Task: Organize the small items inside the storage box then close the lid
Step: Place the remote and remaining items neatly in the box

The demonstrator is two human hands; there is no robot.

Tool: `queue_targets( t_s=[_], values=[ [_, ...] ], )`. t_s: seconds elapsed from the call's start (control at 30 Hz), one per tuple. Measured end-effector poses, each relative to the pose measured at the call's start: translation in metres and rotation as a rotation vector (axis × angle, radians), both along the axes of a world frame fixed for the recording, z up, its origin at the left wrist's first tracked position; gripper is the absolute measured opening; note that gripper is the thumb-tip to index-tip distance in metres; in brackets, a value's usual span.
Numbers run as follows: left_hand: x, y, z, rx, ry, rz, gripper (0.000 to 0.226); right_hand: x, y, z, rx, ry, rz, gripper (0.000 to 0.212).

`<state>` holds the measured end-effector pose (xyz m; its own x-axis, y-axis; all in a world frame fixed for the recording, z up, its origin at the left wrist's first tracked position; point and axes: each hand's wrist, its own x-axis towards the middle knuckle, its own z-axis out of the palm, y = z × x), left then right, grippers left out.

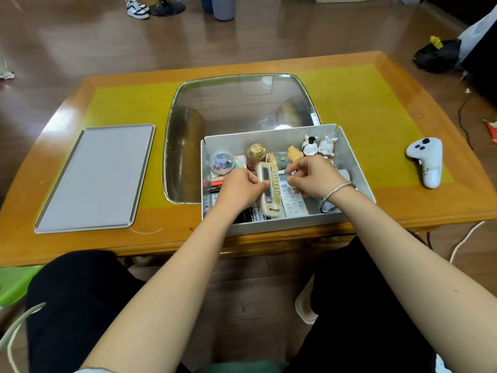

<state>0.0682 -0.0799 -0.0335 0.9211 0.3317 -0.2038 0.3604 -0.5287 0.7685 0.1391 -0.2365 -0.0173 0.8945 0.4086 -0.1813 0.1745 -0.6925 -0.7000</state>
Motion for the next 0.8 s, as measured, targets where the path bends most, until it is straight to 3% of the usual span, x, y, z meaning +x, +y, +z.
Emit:
queue_targets(
  t_s=[0.23,0.43,0.57,0.8],
  values=[
    [0.005,-0.014,-0.007,0.053,0.104,-0.033,0.028,-0.002,-0.010,-0.005,-0.275,-0.153,-0.001,0.016],
    [0.006,-0.019,-0.009,0.082,0.102,-0.038,0.026,-0.005,-0.010,-0.006,-0.465,-0.171,0.047,0.016],
    [0.006,-0.021,-0.011,0.134,0.123,-0.043,0.049,-0.004,-0.009,-0.009,-0.510,-0.106,0.098,0.024],
    [0.004,-0.023,-0.015,0.154,0.074,-0.060,0.035,-0.006,-0.008,-0.009,-0.510,-0.028,0.150,0.031]
  ],
)
